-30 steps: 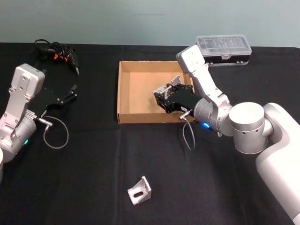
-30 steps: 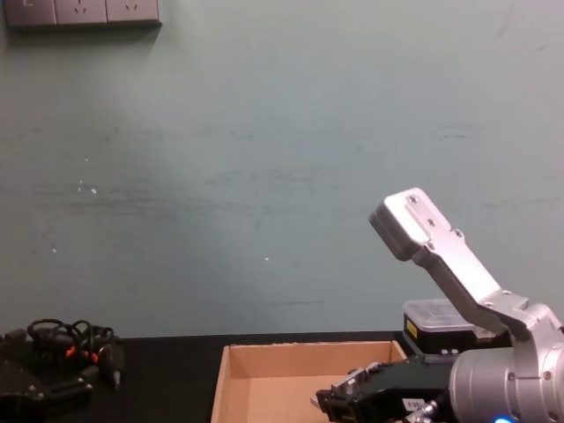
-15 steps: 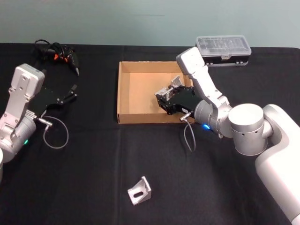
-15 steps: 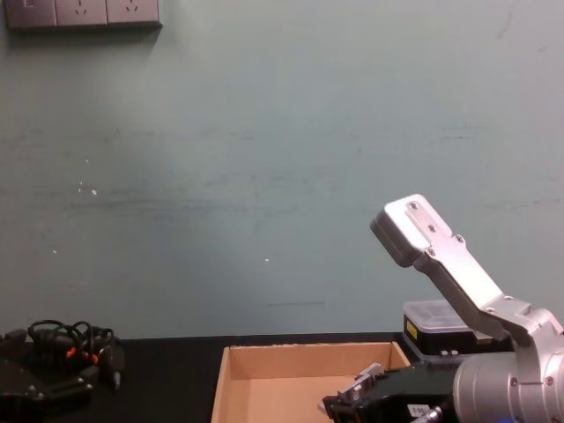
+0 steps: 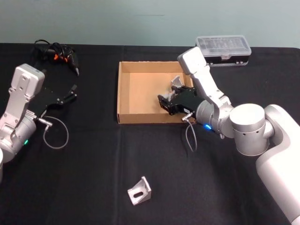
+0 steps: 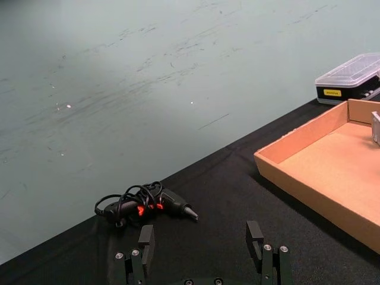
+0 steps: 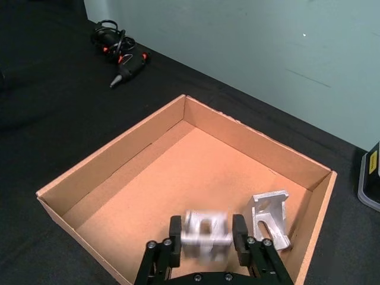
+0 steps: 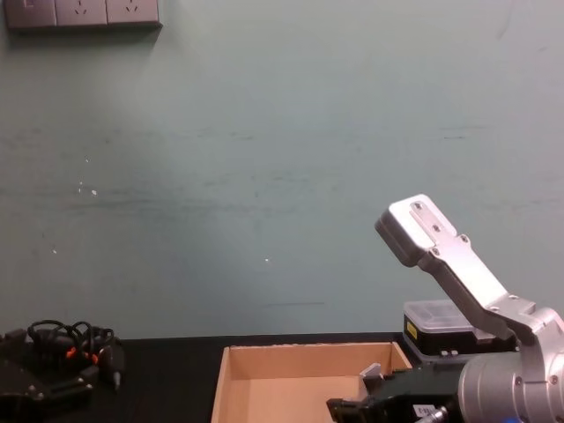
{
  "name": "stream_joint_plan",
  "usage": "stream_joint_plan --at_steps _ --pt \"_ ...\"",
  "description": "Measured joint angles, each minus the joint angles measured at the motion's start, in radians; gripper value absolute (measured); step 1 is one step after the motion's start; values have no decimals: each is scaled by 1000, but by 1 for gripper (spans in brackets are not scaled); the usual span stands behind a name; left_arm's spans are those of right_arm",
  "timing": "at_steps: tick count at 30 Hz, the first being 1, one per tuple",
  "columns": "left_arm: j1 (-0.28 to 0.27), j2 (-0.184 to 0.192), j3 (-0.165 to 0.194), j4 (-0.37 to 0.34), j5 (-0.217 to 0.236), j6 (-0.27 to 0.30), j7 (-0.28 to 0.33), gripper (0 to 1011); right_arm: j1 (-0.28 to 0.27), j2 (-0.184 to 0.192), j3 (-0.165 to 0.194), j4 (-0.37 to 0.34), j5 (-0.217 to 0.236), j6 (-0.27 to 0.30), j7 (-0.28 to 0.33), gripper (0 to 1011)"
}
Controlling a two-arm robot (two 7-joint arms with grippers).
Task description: Use one hand to pick up the angle iron from the table and place it into the box.
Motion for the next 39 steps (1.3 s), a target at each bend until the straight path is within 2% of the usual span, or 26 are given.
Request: stream_joint_plan --at_steps 5,6,9,10,11,14,17,22,26,31,39 --pt "0 0 0 0 0 0 0 1011 -2 -4 6 0 -1 0 4 676" --pt "0 0 0 0 0 0 0 1011 -2 -5 8 0 0 -1 5 733" --pt "0 0 0 0 0 0 0 1011 -3 -6 10 -1 0 -3 7 788" --pt "0 0 0 0 0 0 0 1011 -4 -6 12 -3 1 -5 9 844" --pt "0 0 0 0 0 0 0 1011 -4 -6 12 -3 1 -5 9 844" --pt "0 0 0 0 0 0 0 1011 -12 -5 18 -22 10 -9 16 944" --pt "0 0 0 0 0 0 0 1011 -26 2 25 -53 21 -9 23 1003" --pt "0 0 0 0 0 0 0 1011 -54 25 36 -118 41 -11 38 1000" --pt "0 0 0 0 0 0 0 1011 -87 59 49 -183 65 -16 56 1000" --pt "0 0 0 0 0 0 0 1011 -142 118 72 -284 109 -26 92 1000" --pt "0 0 0 0 0 0 0 1011 -249 237 109 -447 189 -44 177 1000"
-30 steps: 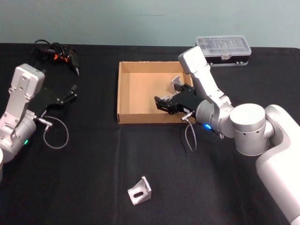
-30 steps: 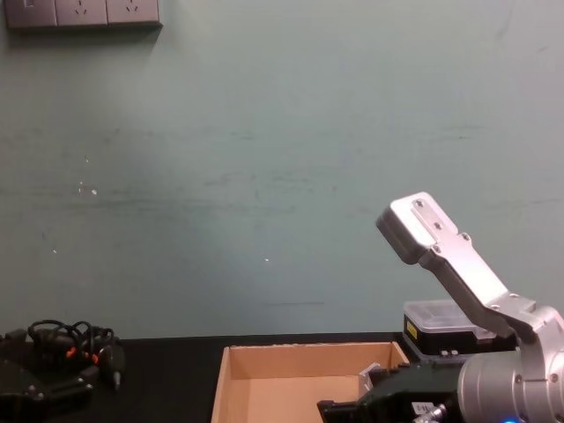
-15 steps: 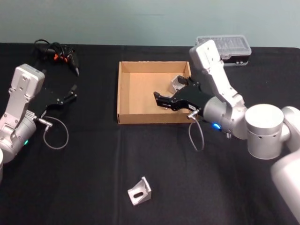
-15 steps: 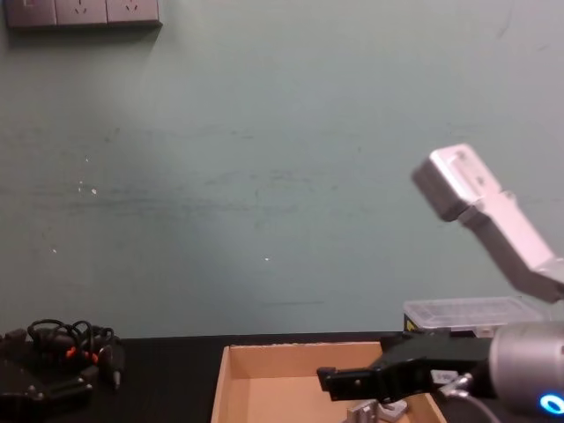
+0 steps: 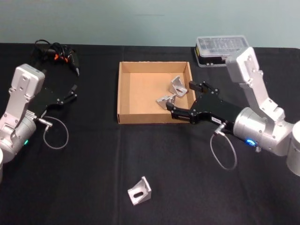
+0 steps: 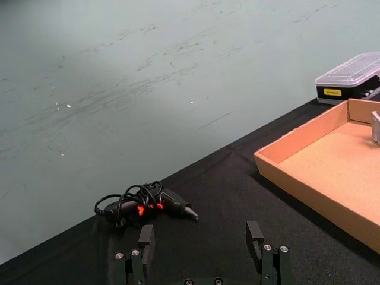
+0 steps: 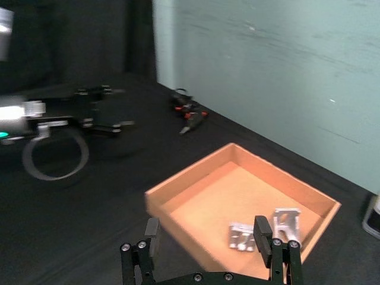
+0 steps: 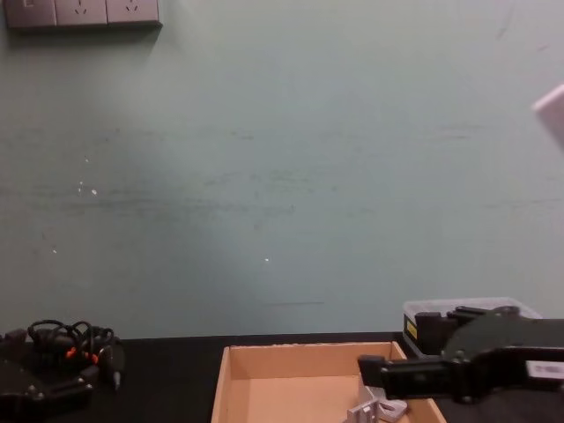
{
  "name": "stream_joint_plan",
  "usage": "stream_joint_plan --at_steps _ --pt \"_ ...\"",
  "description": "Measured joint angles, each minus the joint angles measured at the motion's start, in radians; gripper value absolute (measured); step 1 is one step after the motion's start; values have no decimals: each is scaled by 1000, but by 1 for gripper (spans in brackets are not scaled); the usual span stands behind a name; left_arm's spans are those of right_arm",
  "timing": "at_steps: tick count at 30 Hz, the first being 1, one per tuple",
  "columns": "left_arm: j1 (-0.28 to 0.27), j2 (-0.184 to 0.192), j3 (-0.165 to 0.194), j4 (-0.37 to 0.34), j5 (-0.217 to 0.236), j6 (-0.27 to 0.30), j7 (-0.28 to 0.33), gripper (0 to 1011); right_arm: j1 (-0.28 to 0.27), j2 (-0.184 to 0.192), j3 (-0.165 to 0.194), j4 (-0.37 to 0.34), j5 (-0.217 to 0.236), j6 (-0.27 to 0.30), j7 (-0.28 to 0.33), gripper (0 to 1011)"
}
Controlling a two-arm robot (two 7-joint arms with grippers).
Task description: Use one hand to pick up the angle iron from the table and place it into the box.
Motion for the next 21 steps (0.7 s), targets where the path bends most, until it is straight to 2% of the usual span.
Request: stream_joint_plan --at_steps 2,3,6,11,13,14,18,21 --pt "0 0 0 0 0 0 0 1011 -28 38 8 -42 25 -8 35 1000" --pt "0 0 0 0 0 0 0 1011 -28 38 8 -42 25 -8 35 1000" --pt "0 0 0 0 0 0 0 1011 -62 101 17 -98 62 -25 99 1000" --pt "0 0 0 0 0 0 0 1011 -87 186 9 -145 89 -54 183 1000" --pt "0 0 0 0 0 0 0 1011 -88 193 7 -148 91 -57 191 1000" --pt "0 0 0 0 0 0 0 1011 -90 220 -2 -152 95 -67 216 1000" --pt "0 0 0 0 0 0 0 1011 -89 246 -18 -153 99 -77 240 1000" --pt "0 0 0 0 0 0 0 1011 -80 271 -43 -147 97 -88 269 1000"
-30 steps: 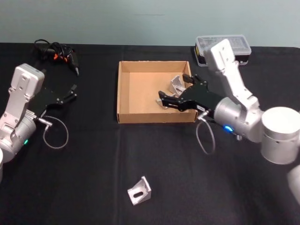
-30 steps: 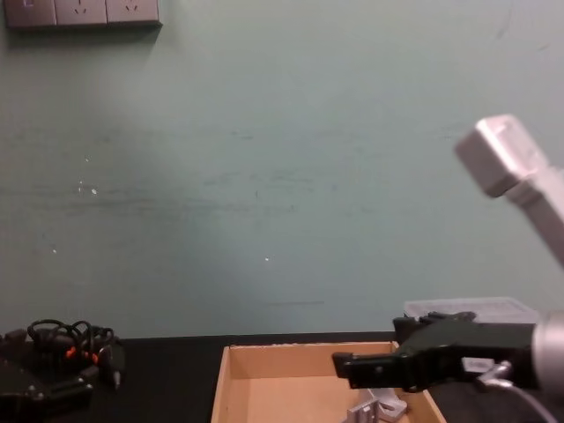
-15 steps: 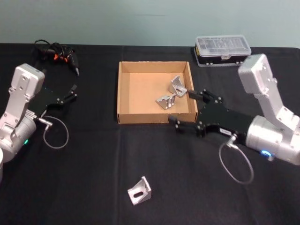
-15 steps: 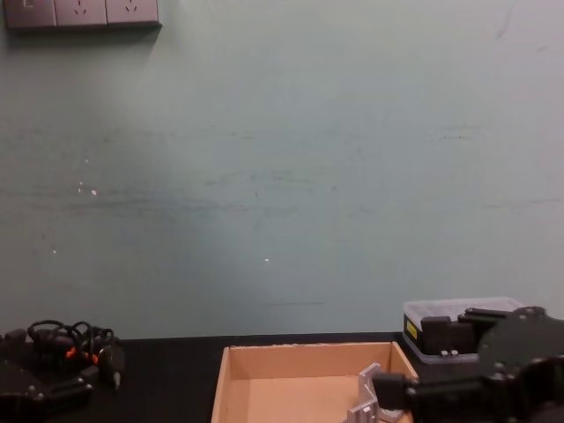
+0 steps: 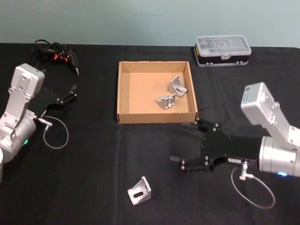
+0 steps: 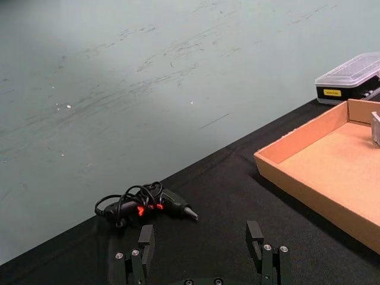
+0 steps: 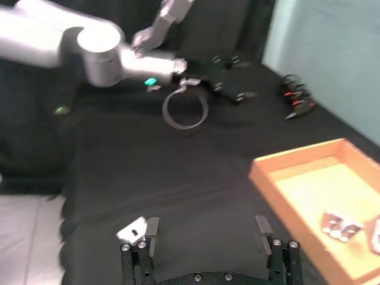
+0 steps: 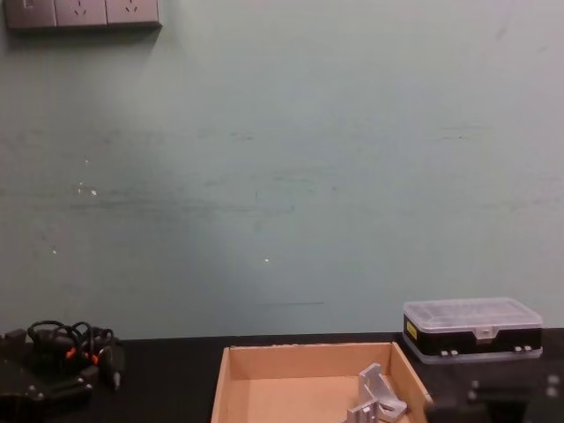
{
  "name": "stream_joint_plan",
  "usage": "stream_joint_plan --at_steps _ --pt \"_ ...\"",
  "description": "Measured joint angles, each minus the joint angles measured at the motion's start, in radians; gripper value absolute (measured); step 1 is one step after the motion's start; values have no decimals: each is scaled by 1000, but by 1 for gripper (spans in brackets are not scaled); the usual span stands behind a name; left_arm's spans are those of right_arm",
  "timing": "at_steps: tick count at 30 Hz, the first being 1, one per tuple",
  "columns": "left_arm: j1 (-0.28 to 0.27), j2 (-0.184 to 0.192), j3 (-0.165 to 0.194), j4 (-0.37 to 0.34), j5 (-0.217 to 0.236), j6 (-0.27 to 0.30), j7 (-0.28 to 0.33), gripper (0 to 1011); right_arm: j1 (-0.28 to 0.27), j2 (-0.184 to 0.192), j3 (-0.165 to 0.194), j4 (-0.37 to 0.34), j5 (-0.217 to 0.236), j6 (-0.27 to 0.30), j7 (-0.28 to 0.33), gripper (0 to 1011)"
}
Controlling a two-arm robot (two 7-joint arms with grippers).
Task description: Use one hand to pick up the angle iron from the table and place it into the box.
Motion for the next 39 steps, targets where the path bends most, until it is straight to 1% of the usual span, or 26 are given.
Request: stream_joint_plan --at_steps 3,5,6,7,12,13,14,15,16,17,19,20,30,34,39 --pt "0 0 0 0 0 0 0 1011 26 27 -39 20 -6 -13 51 1000" --pt "0 0 0 0 0 0 0 1011 43 35 -58 32 -9 -18 75 1000" --pt "0 0 0 0 0 0 0 1011 50 37 -66 38 -11 -19 85 1000" --pt "0 0 0 0 0 0 0 1011 68 41 -86 53 -15 -23 107 1000" --pt "0 0 0 0 0 0 0 1011 123 41 -140 103 -31 -30 161 1000" --pt "0 0 0 0 0 0 0 1011 144 38 -159 119 -39 -32 177 1000" --pt "0 0 0 0 0 0 0 1011 151 36 -165 125 -43 -33 182 1000" --pt "0 0 0 0 0 0 0 1011 170 32 -185 141 -53 -35 194 1000" --pt "0 0 0 0 0 0 0 1011 170 32 -185 141 -53 -35 194 1000" --pt "0 0 0 0 0 0 0 1011 189 25 -203 156 -63 -37 204 1000" --pt "0 0 0 0 0 0 0 1011 206 15 -220 174 -70 -39 214 1000" --pt "0 0 0 0 0 0 0 1011 224 5 -237 191 -76 -42 223 1000" --pt "0 0 0 0 0 0 0 1011 302 -50 -328 276 -99 -56 272 1000" --pt "0 0 0 0 0 0 0 1011 324 -63 -353 300 -103 -59 278 1000" --pt "0 0 0 0 0 0 0 1011 338 -72 -367 315 -103 -62 278 1000"
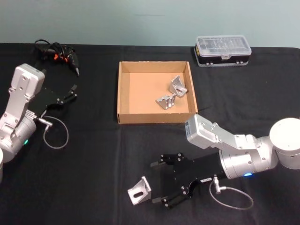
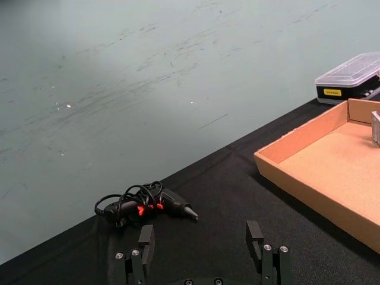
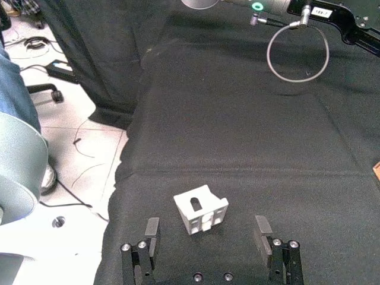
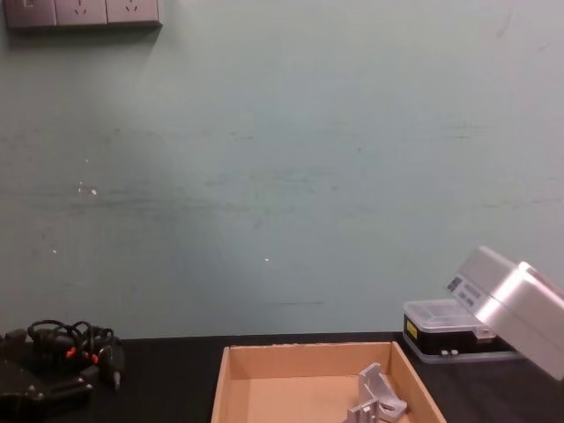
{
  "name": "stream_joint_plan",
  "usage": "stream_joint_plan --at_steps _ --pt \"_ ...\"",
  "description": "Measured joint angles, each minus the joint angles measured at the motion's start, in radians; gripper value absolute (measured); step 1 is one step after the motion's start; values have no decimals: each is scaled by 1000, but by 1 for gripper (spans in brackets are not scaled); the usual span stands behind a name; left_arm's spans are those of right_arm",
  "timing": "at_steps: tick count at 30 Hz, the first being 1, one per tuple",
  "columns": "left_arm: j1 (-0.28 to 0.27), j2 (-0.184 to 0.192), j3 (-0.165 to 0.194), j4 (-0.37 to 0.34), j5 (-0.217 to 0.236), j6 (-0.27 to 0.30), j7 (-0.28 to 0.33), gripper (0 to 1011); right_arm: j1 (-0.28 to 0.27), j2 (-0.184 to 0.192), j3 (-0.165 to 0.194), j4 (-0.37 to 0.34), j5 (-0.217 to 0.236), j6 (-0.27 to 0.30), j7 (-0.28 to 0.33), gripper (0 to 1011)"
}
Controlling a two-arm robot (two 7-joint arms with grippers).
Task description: Use one hand to pick up the angle iron from the table and place it into the box.
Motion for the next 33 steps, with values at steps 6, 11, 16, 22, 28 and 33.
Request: stream_joint_plan --at_steps 6,11,16,22,28,33 --pt "0 0 0 0 0 0 0 1011 31 -21 -25 31 5 -6 -1 1000" --pt "0 0 0 0 0 0 0 1011 54 -39 -48 54 6 -8 6 1000" --pt "0 0 0 0 0 0 0 1011 74 -52 -72 70 6 -10 15 1000" --pt "0 0 0 0 0 0 0 1011 92 -62 -98 89 5 -11 15 1000" --pt "0 0 0 0 0 0 0 1011 104 -69 -113 105 7 -14 5 1000" --pt "0 0 0 0 0 0 0 1011 114 -76 -128 114 13 -16 -3 1000"
